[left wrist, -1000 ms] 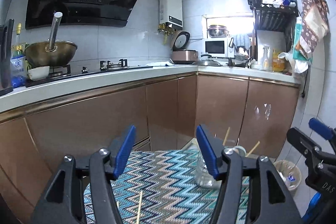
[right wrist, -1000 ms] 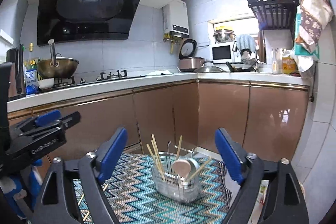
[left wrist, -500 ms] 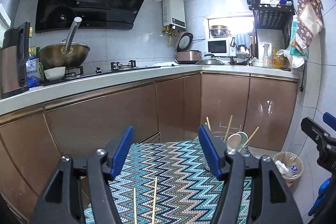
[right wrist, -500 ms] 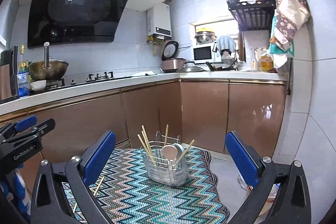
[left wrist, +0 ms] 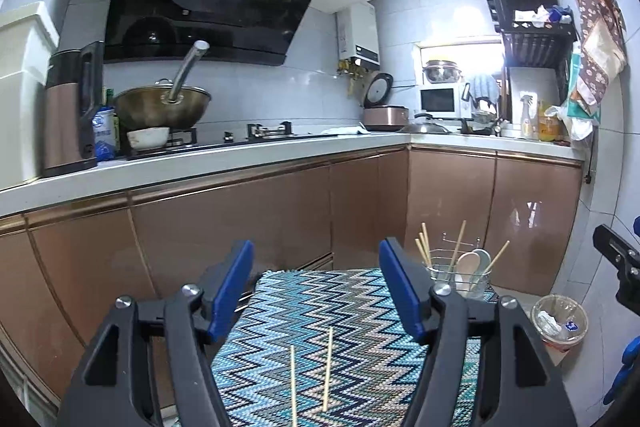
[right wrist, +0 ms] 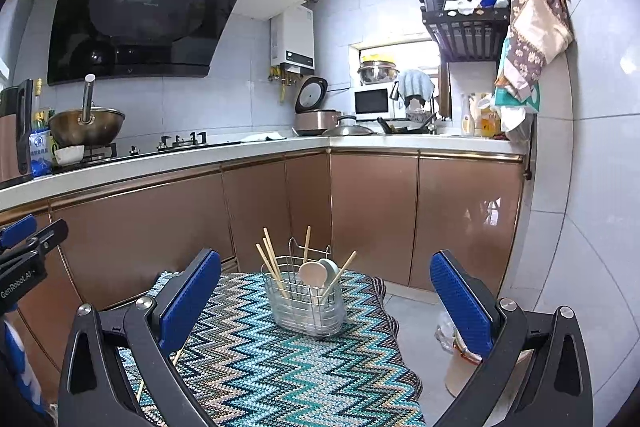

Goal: Organize utensils
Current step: 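Move both tools over the last two chopsticks on the mat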

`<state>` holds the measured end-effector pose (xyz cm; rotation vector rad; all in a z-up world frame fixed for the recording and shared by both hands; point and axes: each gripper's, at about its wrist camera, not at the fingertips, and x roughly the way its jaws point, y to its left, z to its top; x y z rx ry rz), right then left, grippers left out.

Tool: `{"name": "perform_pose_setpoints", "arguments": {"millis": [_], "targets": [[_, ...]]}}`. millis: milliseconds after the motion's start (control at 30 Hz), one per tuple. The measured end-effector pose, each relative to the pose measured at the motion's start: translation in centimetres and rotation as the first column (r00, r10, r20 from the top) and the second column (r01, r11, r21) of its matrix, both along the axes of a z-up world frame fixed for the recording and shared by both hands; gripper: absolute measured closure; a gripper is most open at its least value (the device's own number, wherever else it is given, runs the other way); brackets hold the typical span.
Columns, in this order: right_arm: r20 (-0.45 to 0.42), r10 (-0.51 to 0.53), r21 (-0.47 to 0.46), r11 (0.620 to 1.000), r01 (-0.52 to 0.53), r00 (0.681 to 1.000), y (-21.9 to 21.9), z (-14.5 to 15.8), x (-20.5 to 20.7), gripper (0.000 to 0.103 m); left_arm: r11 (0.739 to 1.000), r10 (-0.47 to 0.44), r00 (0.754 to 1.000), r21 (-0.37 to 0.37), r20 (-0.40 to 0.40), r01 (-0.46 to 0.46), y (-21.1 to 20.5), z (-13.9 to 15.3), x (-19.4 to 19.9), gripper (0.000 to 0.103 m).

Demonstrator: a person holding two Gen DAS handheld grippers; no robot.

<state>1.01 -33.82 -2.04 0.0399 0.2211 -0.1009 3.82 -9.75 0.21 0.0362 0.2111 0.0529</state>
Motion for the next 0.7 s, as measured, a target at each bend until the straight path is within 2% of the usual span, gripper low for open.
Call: {"name": "perform_pose_setpoints", "arguments": {"millis": [300,700], "targets": [[0.037,-0.017,-0.030,0.999,0.019,0.999,1.1,0.8,-2.2,0.000,0.998,0.055,0.998,0.024,0.031,-0.056,1.3,0.0,-2.7,0.033],[0.048,-0.054,-0.065,0.996,0.057,0.997,2.0,0.8,-3.3,0.000,0.994,0.106,0.994,0.009,0.041,-0.106,3.2,-0.4,-4.3,0.031]]}}
